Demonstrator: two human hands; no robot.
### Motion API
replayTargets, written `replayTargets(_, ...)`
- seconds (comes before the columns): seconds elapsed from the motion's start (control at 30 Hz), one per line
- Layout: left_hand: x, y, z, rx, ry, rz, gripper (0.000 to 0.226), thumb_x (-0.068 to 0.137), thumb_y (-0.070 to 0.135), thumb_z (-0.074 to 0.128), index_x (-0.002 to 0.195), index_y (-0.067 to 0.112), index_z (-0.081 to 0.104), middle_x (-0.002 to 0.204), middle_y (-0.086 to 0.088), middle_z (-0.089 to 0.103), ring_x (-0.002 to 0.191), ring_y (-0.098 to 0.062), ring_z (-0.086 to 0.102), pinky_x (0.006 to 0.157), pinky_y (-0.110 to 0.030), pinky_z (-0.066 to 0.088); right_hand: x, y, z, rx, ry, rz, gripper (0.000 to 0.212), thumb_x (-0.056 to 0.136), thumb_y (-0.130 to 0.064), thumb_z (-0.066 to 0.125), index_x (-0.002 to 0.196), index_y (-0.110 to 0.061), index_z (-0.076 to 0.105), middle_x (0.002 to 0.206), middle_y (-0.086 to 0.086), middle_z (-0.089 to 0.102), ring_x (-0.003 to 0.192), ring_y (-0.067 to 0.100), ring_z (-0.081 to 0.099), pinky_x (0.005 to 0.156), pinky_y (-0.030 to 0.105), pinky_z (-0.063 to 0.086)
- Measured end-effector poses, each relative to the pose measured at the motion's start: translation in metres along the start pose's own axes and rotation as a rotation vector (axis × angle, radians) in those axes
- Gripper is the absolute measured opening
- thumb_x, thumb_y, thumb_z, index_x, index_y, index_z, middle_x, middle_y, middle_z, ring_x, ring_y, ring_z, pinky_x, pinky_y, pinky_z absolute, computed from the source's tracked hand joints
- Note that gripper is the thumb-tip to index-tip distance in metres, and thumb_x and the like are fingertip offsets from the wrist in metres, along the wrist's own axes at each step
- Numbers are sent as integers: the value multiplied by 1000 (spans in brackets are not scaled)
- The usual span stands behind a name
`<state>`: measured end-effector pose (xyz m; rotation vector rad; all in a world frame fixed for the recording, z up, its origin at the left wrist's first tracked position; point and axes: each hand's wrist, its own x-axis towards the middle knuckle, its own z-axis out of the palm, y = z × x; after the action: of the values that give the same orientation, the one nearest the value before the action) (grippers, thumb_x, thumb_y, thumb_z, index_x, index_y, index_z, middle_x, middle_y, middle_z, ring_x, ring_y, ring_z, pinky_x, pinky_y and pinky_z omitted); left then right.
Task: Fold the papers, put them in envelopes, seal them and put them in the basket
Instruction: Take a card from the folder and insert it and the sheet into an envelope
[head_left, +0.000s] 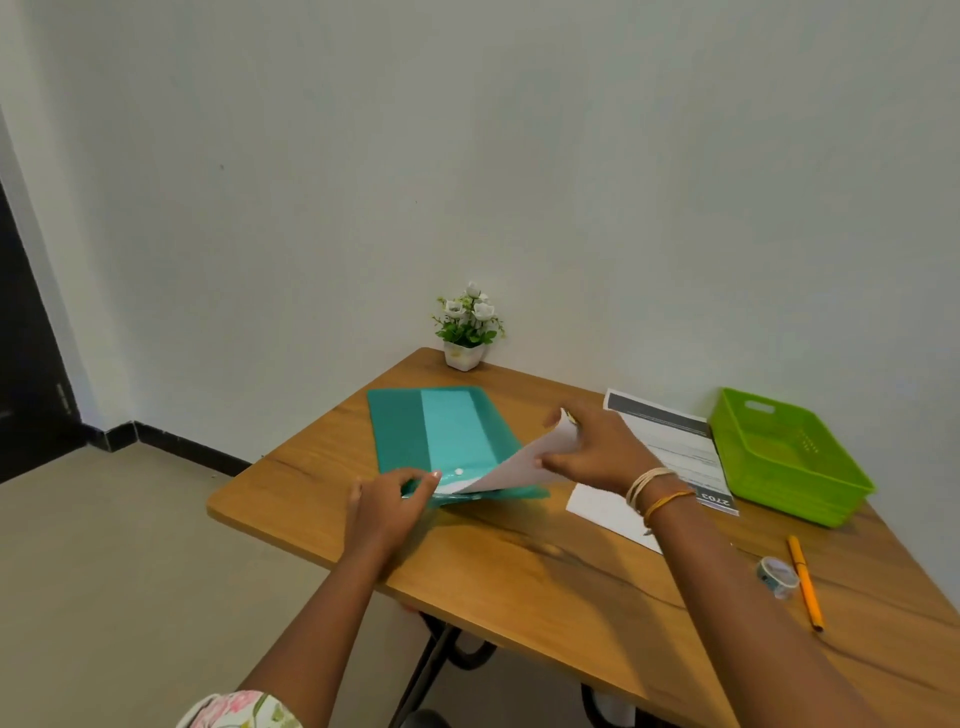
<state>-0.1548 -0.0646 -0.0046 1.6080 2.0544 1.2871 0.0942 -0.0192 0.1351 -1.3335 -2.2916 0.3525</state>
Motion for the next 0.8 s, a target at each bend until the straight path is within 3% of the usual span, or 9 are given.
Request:
replayTargets(0.1, 0, 2, 1, 145, -9, 40, 71, 74, 80, 37, 117, 30, 63, 114, 8, 65, 110, -14, 57, 115, -50, 10, 2, 7, -25, 24, 114, -19, 17, 73, -24, 75, 74, -9, 67, 72, 8, 66, 70, 21, 58, 61, 29, 44)
replayTargets(0.17, 0, 2, 1, 223, 25, 75, 75, 70, 83, 32, 113, 31, 65, 110, 8, 66, 111, -14, 57, 115, -50, 7, 1, 9, -39, 72, 268, -47, 19, 72, -22, 77, 65, -9, 66, 66, 9, 66, 64, 21, 57, 56, 24, 42)
replayTargets(0.3, -2, 7, 4, 413, 149, 190, 60, 87, 67, 33, 111, 25, 68, 108, -1, 71, 117, -26, 57, 113, -58, 15, 1, 9, -51, 133, 519, -147, 13, 74, -22, 80, 72, -21, 67, 72, 0, 68, 65, 15, 58, 60, 14, 41)
replayTargets(0.4, -5, 11, 7, 532, 221, 343, 39, 91, 32, 55, 128, 18, 58, 130, -9, 60, 130, -30, 48, 111, -63, 19, 3, 13, -38, 110, 627, -165, 11, 75, -22, 79, 76, -17, 70, 71, -2, 65, 58, 2, 49, 56, 6, 34)
replayTargets(0.47, -6, 14, 9, 514, 163, 438, 56, 78, 17, 72, 131, 17, 54, 142, -10, 49, 136, -29, 41, 114, -59, 18, 4, 19, -26, 103, 662, -149, 9, 76, -21, 78, 77, -15, 71, 74, -1, 67, 59, 1, 48, 58, 7, 34)
replayTargets(0.57, -3, 12, 12, 426, -16, 672, 46, 83, 26, 69, 126, 20, 57, 140, -6, 53, 131, -25, 48, 104, -55, 41, 1, 22, -5, 71, 720, -119, 7, 80, -22, 75, 81, -16, 72, 77, 1, 68, 65, 16, 58, 58, 24, 46)
replayTargets(0.6, -2, 12, 13, 446, -98, 669, 43, 90, 35, 56, 132, 24, 53, 141, -2, 53, 131, -21, 48, 104, -53, 41, 0, 23, 2, 41, 738, -99, 7, 81, -23, 74, 82, -16, 72, 77, 2, 68, 66, 20, 60, 57, 26, 46)
replayTargets(0.7, -1, 9, 15, 580, -208, 511, 58, 93, 55, 20, 148, 36, 30, 139, 6, 54, 135, -12, 43, 119, -50, 13, -4, 24, 29, -67, 703, -32, 5, 81, -19, 73, 86, -20, 72, 77, 2, 67, 65, 24, 61, 52, 26, 43)
replayTargets(0.8, 2, 1, 19, 623, -121, 359, 59, 92, 59, 20, 139, 37, 47, 117, 3, 64, 116, -19, 57, 112, -60, 14, -9, 26, 61, -110, 549, 7, 19, 76, -13, 72, 92, -23, 72, 80, 2, 68, 64, 24, 64, 49, 30, 50)
